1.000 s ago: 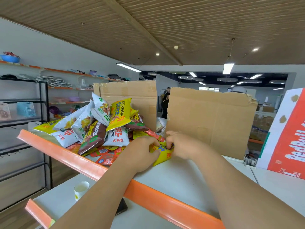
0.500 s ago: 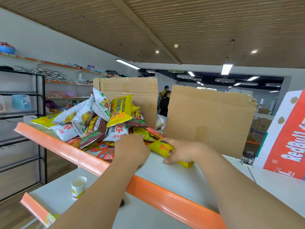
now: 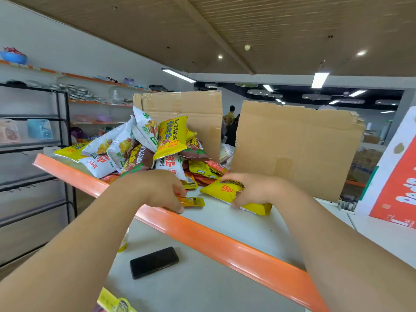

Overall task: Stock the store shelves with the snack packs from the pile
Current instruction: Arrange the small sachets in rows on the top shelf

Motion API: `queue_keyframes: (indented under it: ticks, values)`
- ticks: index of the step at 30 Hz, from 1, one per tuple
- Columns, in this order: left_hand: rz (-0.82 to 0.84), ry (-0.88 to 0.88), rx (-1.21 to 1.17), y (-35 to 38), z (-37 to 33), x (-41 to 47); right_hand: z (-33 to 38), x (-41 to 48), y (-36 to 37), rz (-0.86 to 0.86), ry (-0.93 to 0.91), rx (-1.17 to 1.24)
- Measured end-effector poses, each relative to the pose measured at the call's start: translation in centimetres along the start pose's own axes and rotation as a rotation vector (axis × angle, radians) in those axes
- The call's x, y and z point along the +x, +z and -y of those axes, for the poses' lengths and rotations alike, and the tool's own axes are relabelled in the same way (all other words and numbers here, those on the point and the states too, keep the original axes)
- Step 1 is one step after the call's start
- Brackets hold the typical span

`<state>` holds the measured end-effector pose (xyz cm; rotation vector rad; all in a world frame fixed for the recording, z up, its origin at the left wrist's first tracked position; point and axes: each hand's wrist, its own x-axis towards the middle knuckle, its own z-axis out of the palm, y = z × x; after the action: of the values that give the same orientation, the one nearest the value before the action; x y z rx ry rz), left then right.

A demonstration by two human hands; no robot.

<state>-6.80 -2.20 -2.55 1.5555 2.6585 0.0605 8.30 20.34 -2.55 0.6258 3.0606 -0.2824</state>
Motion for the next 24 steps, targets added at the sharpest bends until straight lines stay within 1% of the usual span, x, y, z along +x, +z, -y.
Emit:
queue_keyframes:
  ticks: [3, 5, 8, 10, 12, 16, 18, 24]
  values:
    - [-0.111, 0.022, -0.067, 0.7, 0.0, 0.0, 0.1, -0.1, 0.0, -0.009, -0.002, 0.007]
    - [-0.235, 0.055, -0.129, 1.4, -0.5, 0.3, -0.2, 0.0, 0.1, -0.036, 0.018, 0.015]
    - [-0.411, 0.089, -0.323, 1.9, -1.1, 1.1, -0.8, -0.3, -0.3, -0.074, 0.074, 0.041]
    - [-0.458, 0.088, -0.439, 2.0, -1.7, 1.8, -1.4, -0.5, -0.5, -0.075, 0.127, 0.034]
    - [-0.463, 0.098, -0.452, 2.4, -2.6, 2.4, -1.9, -0.8, -0.7, -0.068, 0.188, 0.009]
    - [-0.501, 0.092, -0.201, 3.9, -4.2, 3.3, -2.3, -0.9, -0.7, -0.067, 0.234, 0.003]
    - [-0.469, 0.116, -0.143, 4.1, -4.4, 3.3, -2.3, -0.9, -0.7, -0.07, 0.24, 0.002]
    - [-0.34, 0.21, -0.228, 4.1, -4.3, 3.1, -2.4, -0.8, -0.6, -0.063, 0.239, -0.016]
